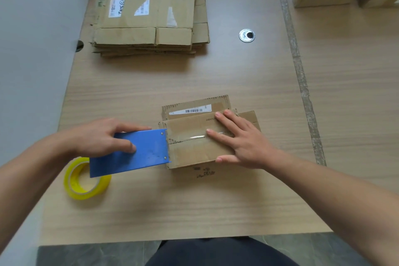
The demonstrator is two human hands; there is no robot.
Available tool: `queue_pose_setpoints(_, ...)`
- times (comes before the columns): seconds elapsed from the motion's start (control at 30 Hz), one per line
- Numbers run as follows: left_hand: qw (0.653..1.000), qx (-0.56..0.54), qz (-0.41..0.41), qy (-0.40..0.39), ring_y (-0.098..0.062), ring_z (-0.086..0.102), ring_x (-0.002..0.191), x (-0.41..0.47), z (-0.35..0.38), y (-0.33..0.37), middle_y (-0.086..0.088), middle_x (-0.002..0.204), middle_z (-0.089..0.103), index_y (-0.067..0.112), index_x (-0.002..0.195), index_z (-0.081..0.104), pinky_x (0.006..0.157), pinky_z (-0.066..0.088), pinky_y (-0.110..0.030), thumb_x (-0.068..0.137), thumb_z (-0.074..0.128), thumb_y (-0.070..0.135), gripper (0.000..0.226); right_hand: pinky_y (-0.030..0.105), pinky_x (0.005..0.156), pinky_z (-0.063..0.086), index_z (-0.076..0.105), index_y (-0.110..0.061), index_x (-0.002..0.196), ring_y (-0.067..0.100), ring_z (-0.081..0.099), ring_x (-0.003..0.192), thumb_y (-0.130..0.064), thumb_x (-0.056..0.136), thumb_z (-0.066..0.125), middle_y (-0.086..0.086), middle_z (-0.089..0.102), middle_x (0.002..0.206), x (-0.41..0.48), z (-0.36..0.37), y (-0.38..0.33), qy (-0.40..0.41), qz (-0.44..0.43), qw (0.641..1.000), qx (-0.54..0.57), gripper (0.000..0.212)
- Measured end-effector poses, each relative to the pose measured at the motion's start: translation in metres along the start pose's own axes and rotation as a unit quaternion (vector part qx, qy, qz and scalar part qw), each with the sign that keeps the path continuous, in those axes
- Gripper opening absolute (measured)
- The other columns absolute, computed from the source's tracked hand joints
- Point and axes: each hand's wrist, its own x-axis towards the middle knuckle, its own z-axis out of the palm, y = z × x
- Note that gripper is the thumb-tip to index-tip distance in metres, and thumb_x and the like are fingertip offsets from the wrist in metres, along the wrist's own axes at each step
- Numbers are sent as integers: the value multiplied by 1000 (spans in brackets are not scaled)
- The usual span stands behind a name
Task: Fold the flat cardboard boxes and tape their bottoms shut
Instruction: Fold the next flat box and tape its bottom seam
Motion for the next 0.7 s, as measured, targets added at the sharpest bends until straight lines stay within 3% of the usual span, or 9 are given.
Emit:
queue_pose_setpoints(0.23, 1000, -21, -8, -10, -2, 64, 104, -3, -3, -19, 28, 112, 68, 61, 119, 57, 99, 47, -31, 76, 66, 40, 49, 49, 115, 33, 30, -41, 151, 32, 17, 151, -78, 88, 31, 10, 18, 164, 3, -5, -3, -34, 17, 999, -11, 73)
queue_pose_setpoints(0.7, 999, -41, -12, -19, -3, 63, 107, 0, -5, -52, 27, 116, 67, 67, 112, 59, 103, 44, -35, 69, 64, 43, 49, 52, 117, 29, 27, -44, 150, 30, 15, 152, -80, 87, 29, 7, 17, 164, 4, -9, -7, -64, 36, 997, -13, 73)
